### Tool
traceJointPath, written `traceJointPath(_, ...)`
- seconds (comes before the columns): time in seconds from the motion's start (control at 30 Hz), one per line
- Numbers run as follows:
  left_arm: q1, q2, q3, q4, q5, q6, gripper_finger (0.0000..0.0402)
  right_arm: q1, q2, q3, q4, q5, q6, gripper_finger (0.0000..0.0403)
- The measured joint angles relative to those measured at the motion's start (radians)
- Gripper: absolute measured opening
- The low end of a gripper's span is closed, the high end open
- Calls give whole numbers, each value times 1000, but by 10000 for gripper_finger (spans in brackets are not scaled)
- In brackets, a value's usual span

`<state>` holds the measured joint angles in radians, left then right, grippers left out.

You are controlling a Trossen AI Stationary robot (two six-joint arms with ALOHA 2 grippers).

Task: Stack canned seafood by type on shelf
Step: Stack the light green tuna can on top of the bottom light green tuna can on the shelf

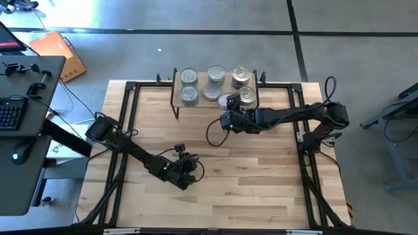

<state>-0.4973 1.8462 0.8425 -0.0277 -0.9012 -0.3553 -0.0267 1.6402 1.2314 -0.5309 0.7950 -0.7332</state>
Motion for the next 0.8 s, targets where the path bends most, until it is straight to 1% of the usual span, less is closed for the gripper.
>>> traceJointPath(0.13, 0, 0, 0, 0, 0, 0, 69, 27, 0, 58, -66, 10, 18, 150)
traceJointPath(0.27, 0, 0, 0, 1, 0, 0, 69, 57, 0, 108, -89, 45, 5, 150)
traceJointPath(0.4, 0, 0, 0, 2, 0, 0, 69, 68, 0, 162, -89, 44, -18, 150)
traceJointPath(0.47, 0, 0, 0, 2, 0, 0, 69, 58, 0, 181, -59, 10, -39, 150)
traceJointPath(0.53, 0, 0, 0, 3, 0, 0, 69, 33, 0, 187, 8, -36, -78, 148)
traceJointPath(0.67, 0, 0, 0, 4, 0, 0, 69, -40, 3, 188, 105, -201, -126, 143)
traceJointPath(0.8, 0, 0, 0, 5, 0, 0, 69, -110, 26, 188, 151, -286, -132, 142)
